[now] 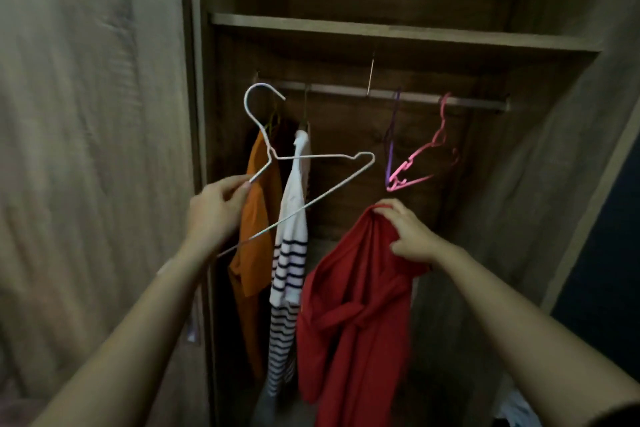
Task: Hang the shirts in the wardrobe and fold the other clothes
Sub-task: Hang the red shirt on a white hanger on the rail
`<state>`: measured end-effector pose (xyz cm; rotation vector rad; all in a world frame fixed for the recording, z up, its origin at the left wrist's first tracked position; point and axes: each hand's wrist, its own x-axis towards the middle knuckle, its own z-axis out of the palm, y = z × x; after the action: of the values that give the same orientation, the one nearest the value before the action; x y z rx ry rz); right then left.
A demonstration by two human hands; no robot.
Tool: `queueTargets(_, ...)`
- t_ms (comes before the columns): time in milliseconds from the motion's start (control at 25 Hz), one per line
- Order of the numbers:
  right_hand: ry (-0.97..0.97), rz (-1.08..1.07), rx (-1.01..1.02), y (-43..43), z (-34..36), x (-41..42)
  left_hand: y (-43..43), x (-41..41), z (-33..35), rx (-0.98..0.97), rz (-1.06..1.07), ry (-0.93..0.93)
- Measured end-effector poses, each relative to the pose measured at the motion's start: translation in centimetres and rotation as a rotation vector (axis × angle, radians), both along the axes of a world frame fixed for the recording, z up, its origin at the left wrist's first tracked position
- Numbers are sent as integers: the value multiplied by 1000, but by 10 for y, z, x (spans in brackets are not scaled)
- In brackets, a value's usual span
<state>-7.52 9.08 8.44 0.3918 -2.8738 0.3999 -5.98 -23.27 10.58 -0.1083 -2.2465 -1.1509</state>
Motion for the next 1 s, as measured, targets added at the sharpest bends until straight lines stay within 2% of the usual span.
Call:
queueTargets(240, -21, -54, -119, -20, 5, 10, -76, 71, -19, -144, -192, 52)
queueTargets(400, -4, 9, -98, -33, 13, 25, -60, 83, -17, -254, -247, 93)
queueTargets(520, 15, 145, -44, -62, 29, 44, -29, 75, -30, -293, -329, 123)
queueTargets(600, 25, 250, -88, -83, 43, 56, -6, 65, -43, -278, -348, 115)
queueTargets(680, 79, 329, -84, -95, 53, 66, 12, 62, -51, -161, -373, 161)
queueTargets(800, 443, 267, 235, -93, 55, 72, 24, 60, -46, 83, -359, 282)
queueTargets(840, 545, 244, 319, -90, 55, 72, 28, 61, -43, 64, -308, 349)
queueTargets(880, 590, 238, 346, -88, 56, 71, 32, 61, -43, -42, -188, 419)
queueTargets(960, 617, 227, 329, -90, 59, 69, 40, 56, -57, -255, 148, 481)
queueTargets(1000, 615, 214, 316, -90, 60, 66, 47, 59, -69, -294, 206, 488)
